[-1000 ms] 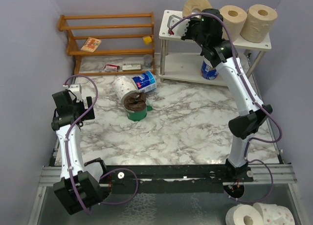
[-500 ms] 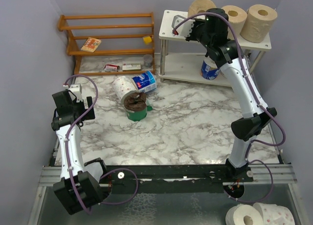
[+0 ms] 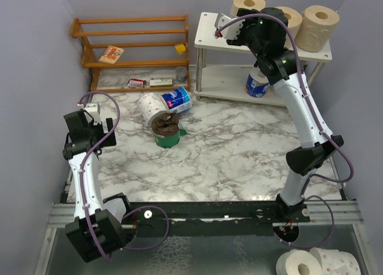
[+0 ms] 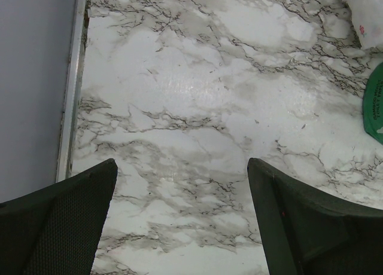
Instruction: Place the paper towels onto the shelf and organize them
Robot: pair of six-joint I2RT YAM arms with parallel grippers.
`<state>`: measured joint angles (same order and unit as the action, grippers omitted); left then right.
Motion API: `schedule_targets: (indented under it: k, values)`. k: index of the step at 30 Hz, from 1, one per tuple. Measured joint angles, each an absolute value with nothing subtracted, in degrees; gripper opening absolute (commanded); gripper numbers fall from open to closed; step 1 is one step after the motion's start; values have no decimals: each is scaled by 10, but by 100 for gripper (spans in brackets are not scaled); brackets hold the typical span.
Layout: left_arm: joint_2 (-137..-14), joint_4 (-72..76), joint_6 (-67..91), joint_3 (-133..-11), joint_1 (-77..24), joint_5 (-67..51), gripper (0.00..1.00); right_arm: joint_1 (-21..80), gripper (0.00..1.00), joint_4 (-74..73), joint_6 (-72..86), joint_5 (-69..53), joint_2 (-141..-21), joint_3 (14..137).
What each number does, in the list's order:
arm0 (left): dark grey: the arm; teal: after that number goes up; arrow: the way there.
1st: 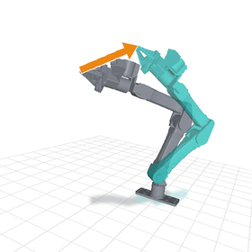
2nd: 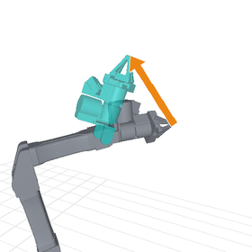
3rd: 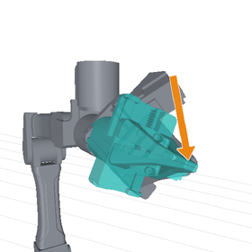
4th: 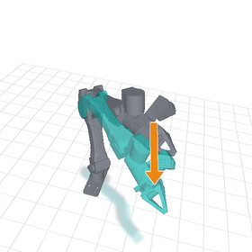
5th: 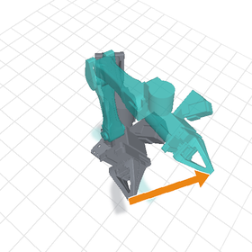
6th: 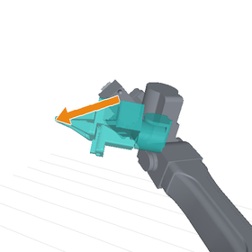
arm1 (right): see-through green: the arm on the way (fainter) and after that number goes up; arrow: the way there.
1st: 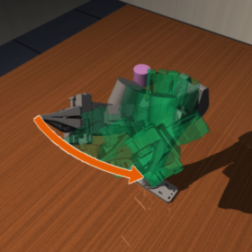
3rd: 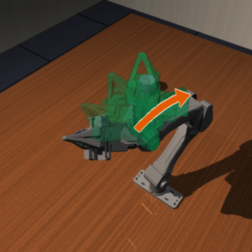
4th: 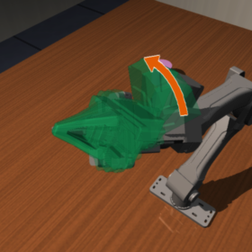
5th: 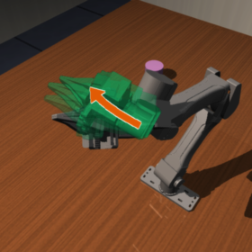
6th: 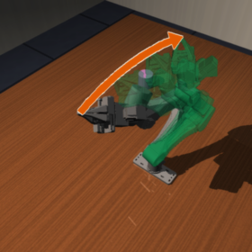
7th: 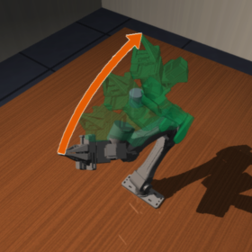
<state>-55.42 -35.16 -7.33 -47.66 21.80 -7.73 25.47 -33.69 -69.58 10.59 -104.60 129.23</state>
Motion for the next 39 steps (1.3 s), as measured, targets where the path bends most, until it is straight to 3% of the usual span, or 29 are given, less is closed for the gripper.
schedule_targets:
  k: [11,20,25,32,39]
  values:
    - [-554,-352,-73,-477,218,-77,93,257,59,-286,-717,111,-1038,1324]
    - [-558,-352,-73,-477,218,-77,93,309,59,-379,-585,-25,-937,1179]
    - [-558,-352,-73,-477,218,-77,93,310,59,-403,-531,-114,-901,1004]
    - [-549,-352,-77,-477,220,-87,94,307,63,-361,-460,-131,-700,542]
    - [-608,-410,-103,-562,211,-116,97,279,62,-316,-372,-90,-560,457]
